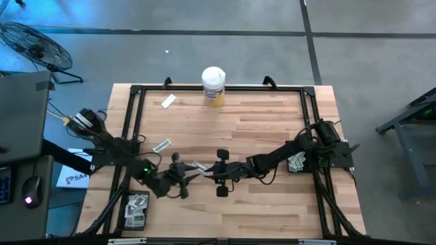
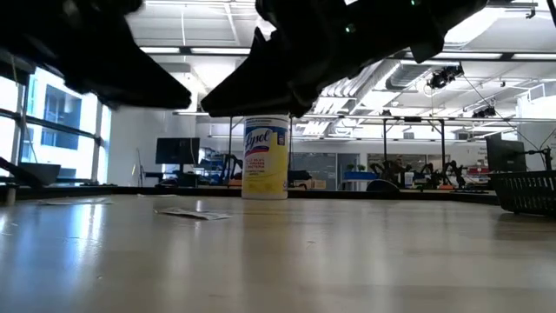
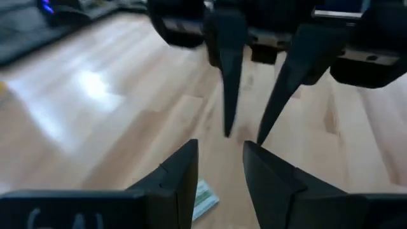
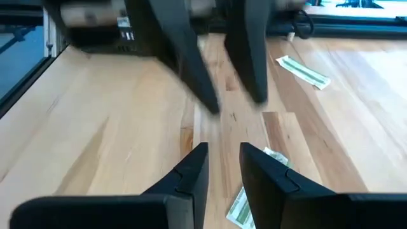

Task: Pick & Place First Aid Supplies
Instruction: Put the white bandage pad into the right black bin

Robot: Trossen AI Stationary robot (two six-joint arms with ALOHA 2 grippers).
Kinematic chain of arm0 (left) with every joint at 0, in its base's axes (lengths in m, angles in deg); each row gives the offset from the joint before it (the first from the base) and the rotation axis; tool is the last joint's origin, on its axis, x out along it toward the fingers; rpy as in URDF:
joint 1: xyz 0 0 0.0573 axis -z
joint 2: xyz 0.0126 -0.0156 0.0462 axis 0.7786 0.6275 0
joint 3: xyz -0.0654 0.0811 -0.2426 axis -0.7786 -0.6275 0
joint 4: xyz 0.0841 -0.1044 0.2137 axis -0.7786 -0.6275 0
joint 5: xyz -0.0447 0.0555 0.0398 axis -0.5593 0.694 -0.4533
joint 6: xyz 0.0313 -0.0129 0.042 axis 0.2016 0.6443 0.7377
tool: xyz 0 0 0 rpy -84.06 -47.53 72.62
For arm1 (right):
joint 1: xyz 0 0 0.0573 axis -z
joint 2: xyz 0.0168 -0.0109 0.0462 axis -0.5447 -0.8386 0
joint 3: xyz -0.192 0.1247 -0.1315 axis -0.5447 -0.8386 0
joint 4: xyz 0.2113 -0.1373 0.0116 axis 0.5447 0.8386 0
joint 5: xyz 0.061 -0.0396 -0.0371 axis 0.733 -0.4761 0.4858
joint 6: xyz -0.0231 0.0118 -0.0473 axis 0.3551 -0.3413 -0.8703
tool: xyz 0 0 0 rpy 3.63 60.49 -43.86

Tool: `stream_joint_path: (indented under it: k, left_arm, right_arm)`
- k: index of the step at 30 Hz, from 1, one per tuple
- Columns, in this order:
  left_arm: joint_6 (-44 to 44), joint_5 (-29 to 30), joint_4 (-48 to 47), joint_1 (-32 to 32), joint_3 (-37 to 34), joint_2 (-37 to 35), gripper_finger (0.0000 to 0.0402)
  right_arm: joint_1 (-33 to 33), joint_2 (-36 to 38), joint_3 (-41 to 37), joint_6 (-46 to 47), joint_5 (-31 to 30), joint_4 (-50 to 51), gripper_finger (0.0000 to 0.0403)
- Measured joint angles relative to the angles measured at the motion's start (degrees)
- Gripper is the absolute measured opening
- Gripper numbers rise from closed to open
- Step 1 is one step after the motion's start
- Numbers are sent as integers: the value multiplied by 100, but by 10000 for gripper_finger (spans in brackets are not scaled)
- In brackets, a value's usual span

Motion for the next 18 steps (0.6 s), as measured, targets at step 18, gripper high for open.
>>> stream_joint_path:
  k: [18]
  left_arm:
    - [-1947, -44, -3986, 425, 2, -1148, 122]
  right_arm:
    - [1044, -1367, 1527, -272, 1093, 1105, 83]
